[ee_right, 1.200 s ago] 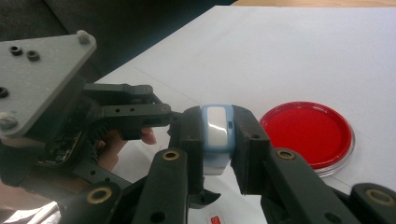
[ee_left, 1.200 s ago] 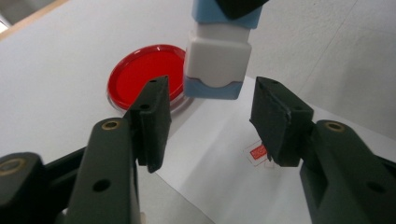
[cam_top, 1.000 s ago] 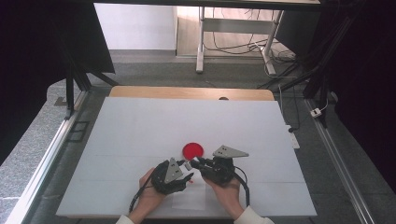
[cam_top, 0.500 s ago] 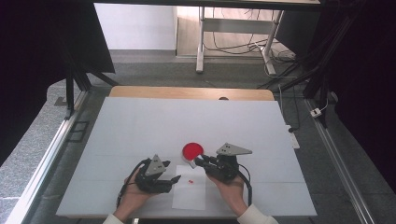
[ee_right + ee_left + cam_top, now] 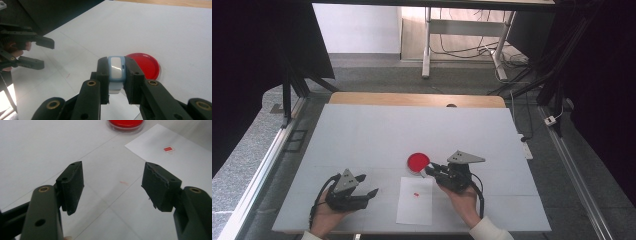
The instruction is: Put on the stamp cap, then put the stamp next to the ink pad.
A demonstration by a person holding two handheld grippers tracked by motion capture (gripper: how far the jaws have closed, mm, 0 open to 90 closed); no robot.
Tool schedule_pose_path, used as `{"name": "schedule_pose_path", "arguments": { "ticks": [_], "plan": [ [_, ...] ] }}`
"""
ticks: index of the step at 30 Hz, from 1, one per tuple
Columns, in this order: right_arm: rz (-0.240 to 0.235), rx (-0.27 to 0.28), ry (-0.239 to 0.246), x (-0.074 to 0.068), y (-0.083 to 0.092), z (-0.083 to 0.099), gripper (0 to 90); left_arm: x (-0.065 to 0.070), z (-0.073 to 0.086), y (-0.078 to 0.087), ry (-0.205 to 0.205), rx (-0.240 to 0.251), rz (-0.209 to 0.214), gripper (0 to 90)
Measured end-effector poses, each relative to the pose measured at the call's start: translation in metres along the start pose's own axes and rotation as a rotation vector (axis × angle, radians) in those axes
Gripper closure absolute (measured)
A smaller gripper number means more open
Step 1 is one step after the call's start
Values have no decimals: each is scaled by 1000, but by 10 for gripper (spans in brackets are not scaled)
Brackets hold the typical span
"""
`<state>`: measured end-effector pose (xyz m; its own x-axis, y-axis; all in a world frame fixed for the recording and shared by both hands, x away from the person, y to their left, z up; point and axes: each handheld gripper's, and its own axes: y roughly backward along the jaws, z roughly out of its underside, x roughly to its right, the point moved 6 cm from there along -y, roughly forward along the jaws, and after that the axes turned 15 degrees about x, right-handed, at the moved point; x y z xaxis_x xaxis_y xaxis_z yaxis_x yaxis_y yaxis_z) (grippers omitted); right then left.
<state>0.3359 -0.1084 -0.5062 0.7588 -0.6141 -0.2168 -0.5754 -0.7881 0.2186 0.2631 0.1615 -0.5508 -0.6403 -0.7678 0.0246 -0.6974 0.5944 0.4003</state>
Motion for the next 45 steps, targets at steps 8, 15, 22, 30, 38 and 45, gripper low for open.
{"name": "schedule_pose_path", "arguments": {
  "ticks": [8,15,22,30,38,45],
  "plan": [
    [3,-3,20,4,2,-2,753,-13,11,10,11,-2,-43,332],
    [11,7,34,8,5,-7,753,-16,11,11,6,9,-55,334],
    [17,11,73,11,7,-11,753,-18,13,9,19,2,-55,333],
    [54,11,102,21,8,-14,753,-19,13,9,16,6,-57,332],
    [110,-26,152,38,4,-13,753,-17,13,8,14,-1,-52,330],
    [136,-63,188,48,-5,-8,752,-17,15,6,10,-17,-45,323]
  ]
}}
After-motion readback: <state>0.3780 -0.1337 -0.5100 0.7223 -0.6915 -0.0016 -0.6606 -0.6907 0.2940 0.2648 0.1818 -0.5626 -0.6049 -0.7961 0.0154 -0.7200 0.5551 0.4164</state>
